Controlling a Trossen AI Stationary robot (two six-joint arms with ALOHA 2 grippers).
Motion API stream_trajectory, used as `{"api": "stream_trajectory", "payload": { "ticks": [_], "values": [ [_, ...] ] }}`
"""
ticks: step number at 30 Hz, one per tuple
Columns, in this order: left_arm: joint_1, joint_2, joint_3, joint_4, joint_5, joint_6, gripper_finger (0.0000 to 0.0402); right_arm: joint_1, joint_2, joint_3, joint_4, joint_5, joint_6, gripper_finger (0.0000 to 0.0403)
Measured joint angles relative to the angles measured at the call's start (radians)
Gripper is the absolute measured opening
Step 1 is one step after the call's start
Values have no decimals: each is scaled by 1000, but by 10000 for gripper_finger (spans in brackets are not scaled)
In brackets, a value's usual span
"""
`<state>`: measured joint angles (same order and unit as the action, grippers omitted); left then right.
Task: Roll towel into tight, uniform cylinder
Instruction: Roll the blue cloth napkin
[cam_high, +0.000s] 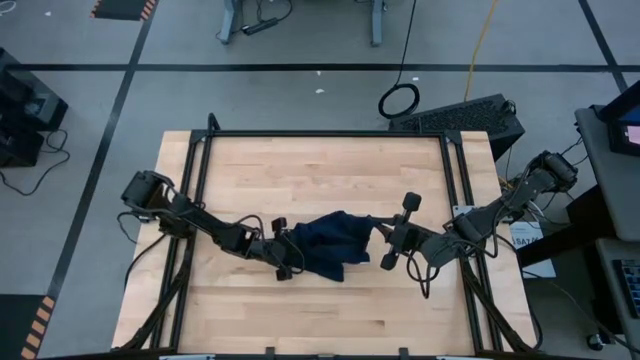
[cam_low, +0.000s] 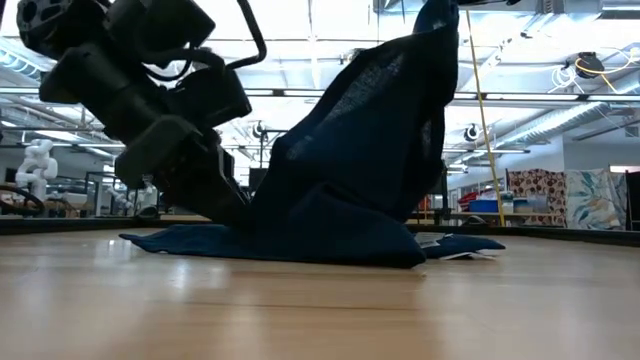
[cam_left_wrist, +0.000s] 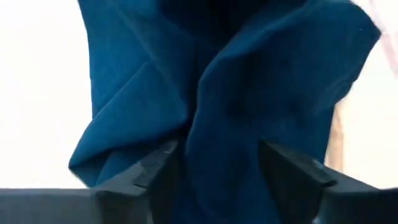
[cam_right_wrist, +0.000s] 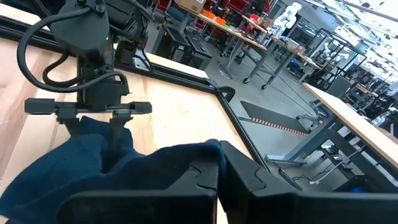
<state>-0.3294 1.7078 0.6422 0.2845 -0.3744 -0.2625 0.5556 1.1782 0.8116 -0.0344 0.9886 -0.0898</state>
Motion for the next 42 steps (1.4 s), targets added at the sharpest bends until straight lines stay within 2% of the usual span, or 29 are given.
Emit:
{"api": "stream_trajectory", "payload": {
  "ticks": [2,7,8,16,23,26,30,33,38,42],
  "values": [
    [-1,1,0,-7,-3,8,156,0,0,0,-7,0,0,0],
    [-8,-34,0,-37,0,7,27,0,0,0,-12,3,-1,0],
    [-12,-55,0,-46,7,7,14,0,0,0,-12,5,-1,0],
    [-74,-334,29,-171,29,60,5,53,-71,3,16,5,7,0],
    [-150,-553,132,-113,29,296,5,139,-89,172,14,7,-9,0],
    [-174,-576,207,-87,19,419,5,164,-47,266,7,6,-78,0],
    [-200,-579,344,-90,-52,545,4,216,14,413,-4,9,-171,0],
    [-220,-579,453,-126,-74,623,4,273,61,540,-21,44,-230,0],
    [-248,-580,617,-194,-72,661,4,353,116,735,-92,113,-298,0],
    [-266,-579,702,-218,6,646,4,382,131,835,-168,118,-315,0]
  ]
}}
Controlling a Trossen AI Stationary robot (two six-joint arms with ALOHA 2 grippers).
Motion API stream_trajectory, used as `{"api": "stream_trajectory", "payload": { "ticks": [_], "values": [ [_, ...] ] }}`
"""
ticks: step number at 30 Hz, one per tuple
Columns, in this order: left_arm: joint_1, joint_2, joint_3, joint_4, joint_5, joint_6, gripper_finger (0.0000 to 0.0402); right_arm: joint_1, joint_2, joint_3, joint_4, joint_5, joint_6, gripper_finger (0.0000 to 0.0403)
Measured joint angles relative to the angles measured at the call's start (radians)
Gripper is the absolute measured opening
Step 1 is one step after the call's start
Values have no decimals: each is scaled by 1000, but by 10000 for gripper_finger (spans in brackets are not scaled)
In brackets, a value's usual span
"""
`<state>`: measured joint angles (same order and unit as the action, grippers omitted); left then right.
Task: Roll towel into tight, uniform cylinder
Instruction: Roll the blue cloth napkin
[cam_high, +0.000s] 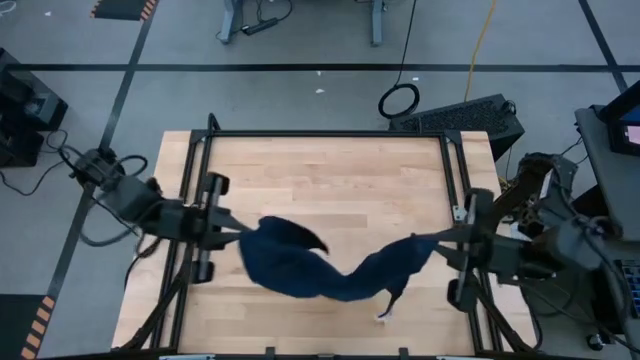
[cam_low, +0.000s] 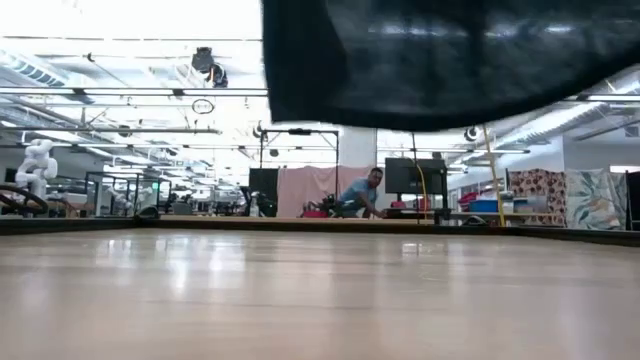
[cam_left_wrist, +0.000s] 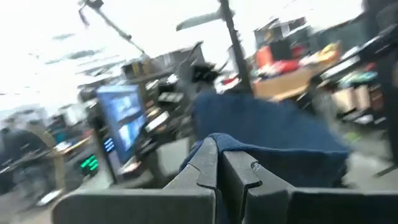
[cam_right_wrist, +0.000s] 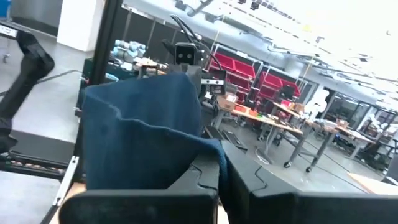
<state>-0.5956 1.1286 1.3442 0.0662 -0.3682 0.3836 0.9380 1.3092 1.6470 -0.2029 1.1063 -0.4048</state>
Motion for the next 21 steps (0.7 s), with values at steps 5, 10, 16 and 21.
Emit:
{"api": "stream_trajectory", "payload": {
  "ticks": [5,10,16,21],
  "values": [
    [2,-4,23,-57,-82,-27,4,-3,-16,30,-142,80,0,0],
    [87,-12,22,-327,-448,-82,3,-57,-42,30,-586,180,225,0],
    [308,21,7,-670,-464,-365,3,-187,-47,16,-1169,168,827,0],
    [440,61,-79,-707,-378,-405,3,-262,-46,-70,-1331,167,1053,0]
  ]
}}
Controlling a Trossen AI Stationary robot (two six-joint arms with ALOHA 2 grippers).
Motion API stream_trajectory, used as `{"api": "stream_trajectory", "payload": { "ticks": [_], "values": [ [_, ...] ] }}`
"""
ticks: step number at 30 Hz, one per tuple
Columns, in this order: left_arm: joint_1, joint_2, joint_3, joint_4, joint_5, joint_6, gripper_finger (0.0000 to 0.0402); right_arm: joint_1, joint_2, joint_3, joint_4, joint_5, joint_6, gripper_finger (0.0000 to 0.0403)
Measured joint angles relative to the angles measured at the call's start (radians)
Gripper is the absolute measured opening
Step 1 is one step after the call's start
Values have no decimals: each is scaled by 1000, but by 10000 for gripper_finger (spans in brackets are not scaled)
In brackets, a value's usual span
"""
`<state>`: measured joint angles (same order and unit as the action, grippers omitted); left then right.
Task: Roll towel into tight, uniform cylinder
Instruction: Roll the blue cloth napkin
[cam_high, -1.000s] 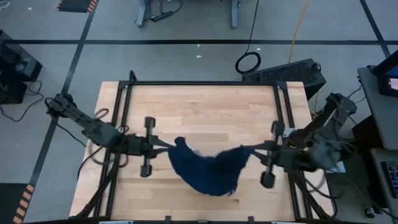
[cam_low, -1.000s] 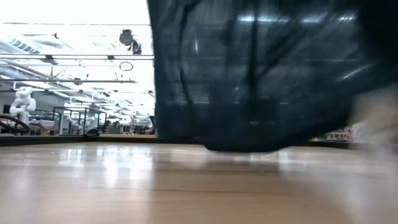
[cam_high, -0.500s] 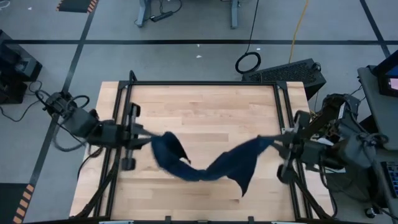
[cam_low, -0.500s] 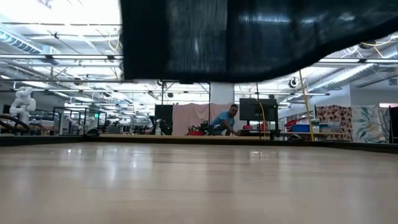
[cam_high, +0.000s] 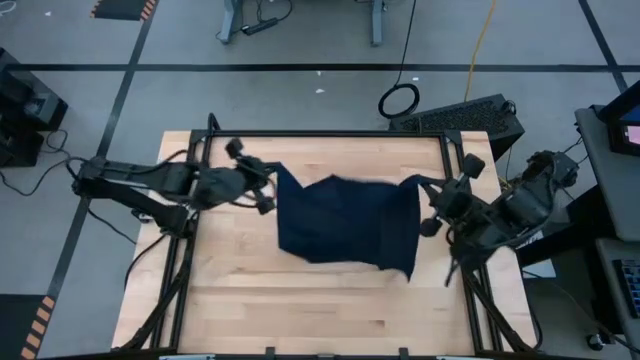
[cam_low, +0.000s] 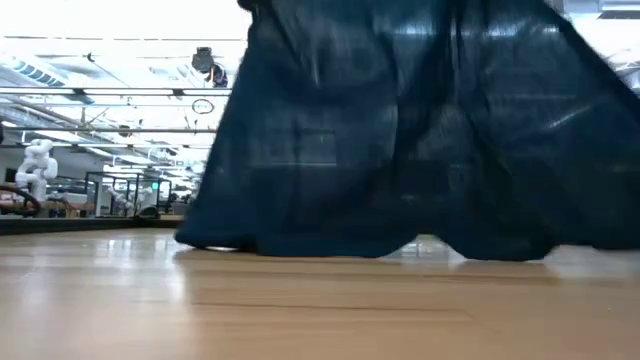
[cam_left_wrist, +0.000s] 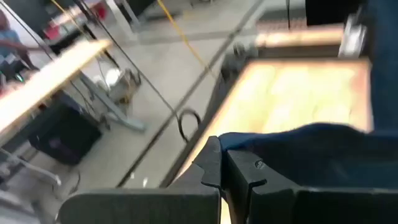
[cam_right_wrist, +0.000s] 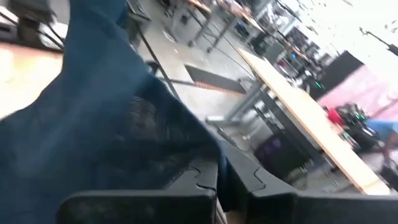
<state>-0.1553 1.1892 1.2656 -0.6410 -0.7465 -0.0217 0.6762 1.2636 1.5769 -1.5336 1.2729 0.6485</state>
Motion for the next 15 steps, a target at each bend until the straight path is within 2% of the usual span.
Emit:
{"api": "stream_trajectory", "payload": {
  "ticks": [4,6,9,12,15],
  "values": [
    [39,34,-28,2,158,-44,3,-28,0,-63,25,-35,22,0],
    [39,41,-30,-1,224,-69,4,-35,0,-89,52,-67,22,0],
    [12,44,-30,21,384,-93,4,-35,0,-114,80,-111,23,0],
    [-40,37,-30,76,551,-113,4,-33,0,-117,159,-192,13,0],
    [-105,27,-30,171,672,-111,4,-33,0,-116,315,-319,-63,0]
  ]
}}
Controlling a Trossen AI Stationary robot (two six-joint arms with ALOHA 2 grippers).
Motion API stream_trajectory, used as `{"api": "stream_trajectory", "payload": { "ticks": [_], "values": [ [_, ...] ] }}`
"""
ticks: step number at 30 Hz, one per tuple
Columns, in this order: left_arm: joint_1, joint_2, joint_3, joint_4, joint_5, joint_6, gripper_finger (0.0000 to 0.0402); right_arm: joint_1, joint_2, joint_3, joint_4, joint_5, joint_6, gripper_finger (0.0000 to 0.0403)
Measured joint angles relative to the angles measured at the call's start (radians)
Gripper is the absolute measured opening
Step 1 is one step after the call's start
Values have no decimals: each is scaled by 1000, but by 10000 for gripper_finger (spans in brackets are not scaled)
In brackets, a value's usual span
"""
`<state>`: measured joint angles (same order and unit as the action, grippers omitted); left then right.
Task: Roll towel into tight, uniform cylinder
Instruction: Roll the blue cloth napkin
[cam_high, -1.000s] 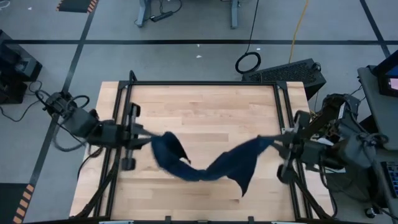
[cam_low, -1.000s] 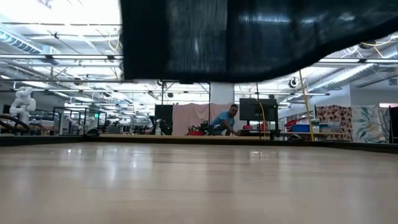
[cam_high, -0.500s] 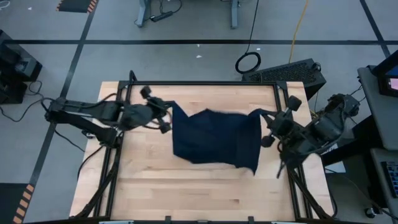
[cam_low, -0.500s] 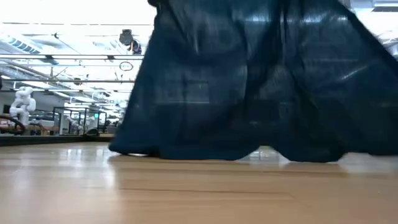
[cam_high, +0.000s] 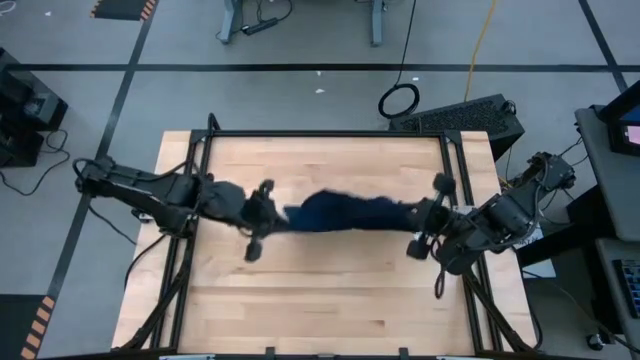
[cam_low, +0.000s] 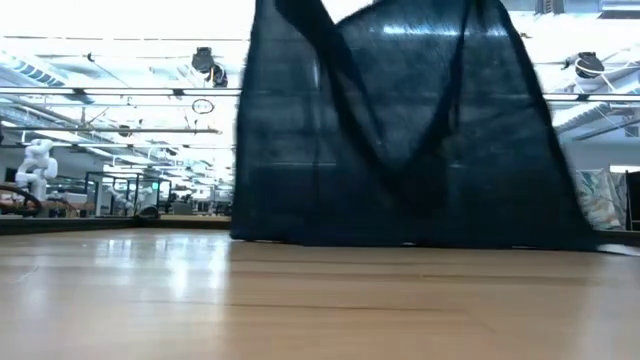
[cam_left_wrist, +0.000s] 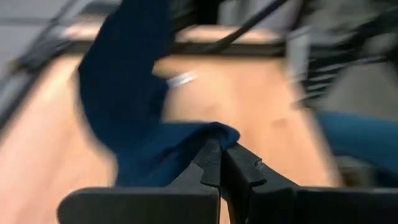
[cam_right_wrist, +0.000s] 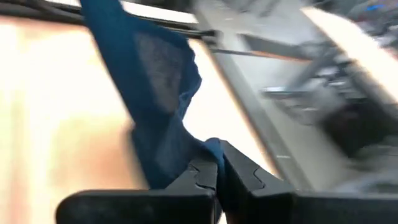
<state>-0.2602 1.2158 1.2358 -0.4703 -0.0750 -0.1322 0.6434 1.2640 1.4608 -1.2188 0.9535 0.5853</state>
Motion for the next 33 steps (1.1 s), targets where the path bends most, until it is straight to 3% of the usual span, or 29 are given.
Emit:
{"api": "stream_trajectory", "payload": {
  "ticks": [4,7,10,12,17,20,22,27,33],
  "values": [
    [-84,0,11,151,87,40,4,2,0,4,251,-143,-132,0],
    [-143,-1,56,235,107,94,4,12,0,4,425,-193,-238,0],
    [-193,-1,117,268,51,135,4,31,0,5,567,-184,-319,0],
    [-222,-1,166,255,-56,146,4,44,1,19,594,-156,-337,0],
    [-254,-1,297,113,-440,234,4,59,0,88,494,-43,-320,0],
    [-203,-3,343,-22,-649,245,4,27,0,124,347,36,-288,0],
    [-135,-4,344,-123,-667,197,4,-19,-2,127,255,41,-255,0],
    [24,6,239,-335,-581,-12,4,-152,0,36,82,-22,-163,0],
    [151,8,-26,-295,-581,-90,4,-259,0,-178,68,-13,-160,0]
  ]
}}
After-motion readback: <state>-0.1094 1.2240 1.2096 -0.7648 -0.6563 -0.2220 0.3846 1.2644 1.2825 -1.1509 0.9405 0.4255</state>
